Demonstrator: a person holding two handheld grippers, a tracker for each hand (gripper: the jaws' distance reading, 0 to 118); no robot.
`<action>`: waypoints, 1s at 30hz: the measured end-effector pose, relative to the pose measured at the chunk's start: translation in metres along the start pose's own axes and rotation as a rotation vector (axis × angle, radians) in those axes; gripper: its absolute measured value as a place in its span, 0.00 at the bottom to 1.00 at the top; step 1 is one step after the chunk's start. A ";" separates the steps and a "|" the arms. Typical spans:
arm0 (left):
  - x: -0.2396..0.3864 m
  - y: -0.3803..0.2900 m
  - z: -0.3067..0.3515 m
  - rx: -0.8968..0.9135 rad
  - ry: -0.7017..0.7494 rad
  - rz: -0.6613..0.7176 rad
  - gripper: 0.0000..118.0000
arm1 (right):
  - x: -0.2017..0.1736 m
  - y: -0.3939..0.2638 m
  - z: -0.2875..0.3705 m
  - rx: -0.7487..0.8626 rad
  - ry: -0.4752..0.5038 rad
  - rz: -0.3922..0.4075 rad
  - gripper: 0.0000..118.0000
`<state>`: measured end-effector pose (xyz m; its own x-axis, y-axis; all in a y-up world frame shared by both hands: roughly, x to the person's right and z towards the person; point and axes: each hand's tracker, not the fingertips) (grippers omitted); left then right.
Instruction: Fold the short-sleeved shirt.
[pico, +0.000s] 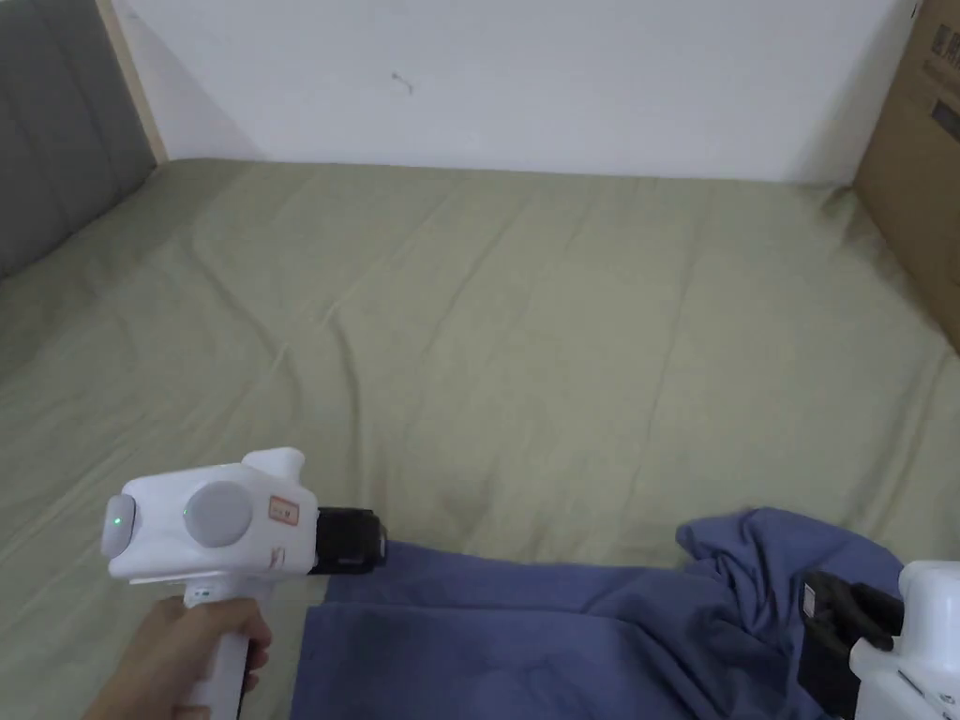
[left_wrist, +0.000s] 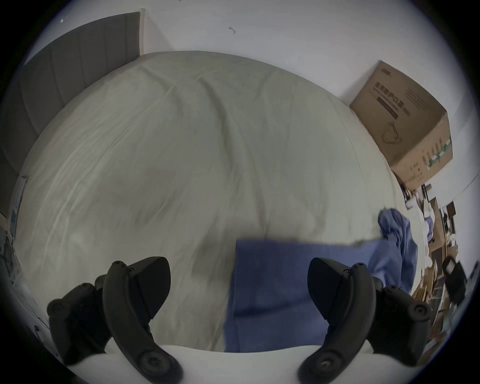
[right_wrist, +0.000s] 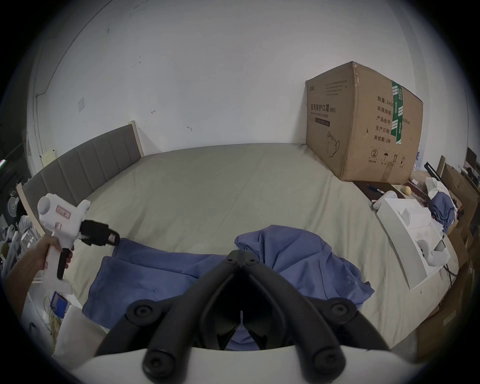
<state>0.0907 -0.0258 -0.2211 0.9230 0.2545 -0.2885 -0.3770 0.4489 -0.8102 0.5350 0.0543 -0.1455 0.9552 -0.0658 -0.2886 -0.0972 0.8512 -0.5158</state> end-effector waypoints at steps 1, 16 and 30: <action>0.003 0.007 -0.008 -0.007 0.003 0.000 0.92 | 0.000 0.000 -0.004 -0.010 0.000 -0.002 0.00; 0.070 -0.016 -0.032 -0.041 0.203 -0.251 0.01 | 0.018 -0.003 -0.028 -0.073 -0.013 -0.037 0.00; 0.085 0.002 0.061 0.143 0.069 -0.231 0.01 | 0.106 0.053 -0.047 -0.112 0.029 -0.219 0.00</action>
<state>0.1636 0.0491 -0.2164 0.9869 0.0748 -0.1430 -0.1588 0.6058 -0.7796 0.6177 0.0676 -0.2415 0.9486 -0.2589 -0.1818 0.0798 0.7519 -0.6544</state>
